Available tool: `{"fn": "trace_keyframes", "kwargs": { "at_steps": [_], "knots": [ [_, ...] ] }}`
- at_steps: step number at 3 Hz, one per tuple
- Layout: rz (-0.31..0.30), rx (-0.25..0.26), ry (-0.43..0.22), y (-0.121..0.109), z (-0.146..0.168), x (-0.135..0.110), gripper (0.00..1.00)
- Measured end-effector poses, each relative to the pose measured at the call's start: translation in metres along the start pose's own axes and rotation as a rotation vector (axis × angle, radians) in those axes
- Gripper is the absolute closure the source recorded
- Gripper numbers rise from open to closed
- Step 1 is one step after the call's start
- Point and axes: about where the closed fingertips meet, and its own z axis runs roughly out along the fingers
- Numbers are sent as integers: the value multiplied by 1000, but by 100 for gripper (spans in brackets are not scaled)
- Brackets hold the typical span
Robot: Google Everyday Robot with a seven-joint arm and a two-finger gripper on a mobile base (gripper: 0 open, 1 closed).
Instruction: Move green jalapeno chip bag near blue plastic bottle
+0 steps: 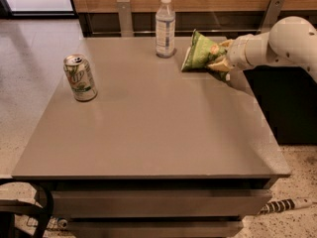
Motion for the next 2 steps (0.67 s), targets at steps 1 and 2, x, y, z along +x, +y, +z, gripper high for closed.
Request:
{"fn": "trace_keyframes", "kwargs": {
  "at_steps": [1, 2],
  "knots": [
    [0, -4, -1, 2, 2, -1, 5],
    [0, -7, -2, 3, 4, -1, 0]
  ]
}}
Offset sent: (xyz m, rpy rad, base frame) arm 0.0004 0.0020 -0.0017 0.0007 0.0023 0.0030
